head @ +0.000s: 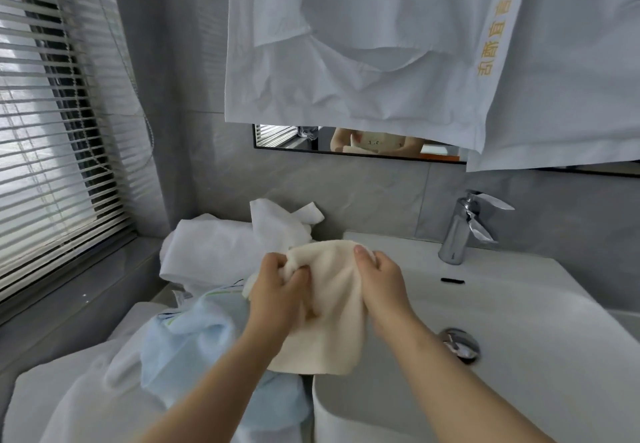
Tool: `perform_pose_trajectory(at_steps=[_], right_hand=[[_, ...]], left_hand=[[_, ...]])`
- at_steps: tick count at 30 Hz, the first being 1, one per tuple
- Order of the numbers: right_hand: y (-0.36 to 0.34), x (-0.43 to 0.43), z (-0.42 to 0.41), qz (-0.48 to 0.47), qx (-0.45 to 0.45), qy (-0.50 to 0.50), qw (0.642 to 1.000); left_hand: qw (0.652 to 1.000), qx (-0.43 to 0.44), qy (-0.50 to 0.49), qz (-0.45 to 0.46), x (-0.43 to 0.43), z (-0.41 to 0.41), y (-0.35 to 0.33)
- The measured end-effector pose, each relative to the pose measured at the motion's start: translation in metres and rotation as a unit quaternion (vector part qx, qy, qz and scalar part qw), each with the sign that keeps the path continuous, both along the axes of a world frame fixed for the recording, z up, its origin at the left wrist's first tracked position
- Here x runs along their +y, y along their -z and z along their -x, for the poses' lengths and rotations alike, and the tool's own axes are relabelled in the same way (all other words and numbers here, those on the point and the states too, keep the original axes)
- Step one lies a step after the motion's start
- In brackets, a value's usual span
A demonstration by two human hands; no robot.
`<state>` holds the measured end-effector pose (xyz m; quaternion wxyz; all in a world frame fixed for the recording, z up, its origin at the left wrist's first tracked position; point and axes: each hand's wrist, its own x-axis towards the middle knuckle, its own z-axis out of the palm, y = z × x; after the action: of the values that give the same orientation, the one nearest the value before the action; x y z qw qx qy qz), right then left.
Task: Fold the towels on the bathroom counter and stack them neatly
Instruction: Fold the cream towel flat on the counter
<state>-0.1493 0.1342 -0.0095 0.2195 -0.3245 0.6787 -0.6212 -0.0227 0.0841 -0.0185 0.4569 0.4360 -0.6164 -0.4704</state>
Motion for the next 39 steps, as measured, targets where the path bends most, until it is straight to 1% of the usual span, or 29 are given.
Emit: perform_pose_trajectory(at_steps=[2, 6, 10, 15, 20, 24, 28, 31, 32, 35, 36, 39], right_hand=[[-0.001, 0.011, -0.005, 0.003, -0.041, 0.008, 0.999], [0.007, 0.038, -0.009, -0.025, -0.066, 0.004, 0.998], [0.023, 0.066, -0.013, -0.049, -0.093, -0.006, 0.994], [0.042, 0.102, -0.023, -0.077, -0.095, -0.043, 0.992], [0.062, 0.132, -0.038, -0.094, -0.073, -0.063, 0.991], [0.081, 0.149, -0.052, -0.131, -0.059, -0.096, 0.985], [0.106, 0.163, -0.066, -0.168, -0.087, -0.120, 0.975], [0.128, 0.177, -0.071, -0.209, -0.112, -0.110, 0.965], [0.135, 0.181, -0.071, -0.220, -0.120, -0.103, 0.963], [0.152, 0.195, -0.069, -0.253, -0.142, -0.058, 0.955], [0.157, 0.200, -0.069, -0.260, -0.152, -0.045, 0.953], [0.169, 0.216, -0.070, -0.265, -0.185, -0.009, 0.946]], left_hand=[[0.999, 0.031, 0.006, -0.036, 0.011, -0.001, 0.001], [0.993, 0.060, 0.010, -0.105, 0.034, -0.006, 0.009], [0.988, 0.054, 0.025, -0.144, 0.061, -0.010, 0.025], [0.987, 0.039, 0.021, -0.156, 0.108, -0.019, 0.039], [0.981, 0.030, -0.020, -0.188, 0.148, -0.034, 0.064], [0.970, 0.035, -0.027, -0.238, 0.173, -0.050, 0.085], [0.963, -0.002, -0.037, -0.267, 0.190, -0.065, 0.104], [0.961, -0.078, -0.011, -0.266, 0.197, -0.074, 0.116], [0.958, -0.098, 0.003, -0.270, 0.200, -0.076, 0.117], [0.947, -0.089, 0.047, -0.305, 0.200, -0.075, 0.120], [0.945, -0.099, 0.054, -0.308, 0.199, -0.076, 0.120], [0.947, -0.155, 0.093, -0.264, 0.196, -0.074, 0.125]])
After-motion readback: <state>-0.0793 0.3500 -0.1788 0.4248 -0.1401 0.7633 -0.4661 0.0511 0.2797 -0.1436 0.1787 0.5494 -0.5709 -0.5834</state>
